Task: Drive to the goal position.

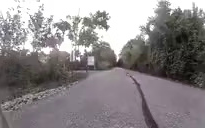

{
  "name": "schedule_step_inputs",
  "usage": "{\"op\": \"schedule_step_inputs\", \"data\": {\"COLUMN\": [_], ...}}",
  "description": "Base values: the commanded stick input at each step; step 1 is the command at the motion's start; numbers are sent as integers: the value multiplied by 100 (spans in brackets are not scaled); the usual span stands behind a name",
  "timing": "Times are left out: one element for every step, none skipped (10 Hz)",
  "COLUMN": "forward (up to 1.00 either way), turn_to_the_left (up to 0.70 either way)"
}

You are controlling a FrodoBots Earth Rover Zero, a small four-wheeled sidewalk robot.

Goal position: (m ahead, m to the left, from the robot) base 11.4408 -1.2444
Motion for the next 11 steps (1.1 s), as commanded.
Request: {"op": "schedule_step_inputs", "data": {"forward": [70, 70, 70, 70, 70, 70, 70, 70, 70, 70, 70], "turn_to_the_left": [0, 0, 0, 0, 0, 0, 0, 0, 0, 0, 0]}}
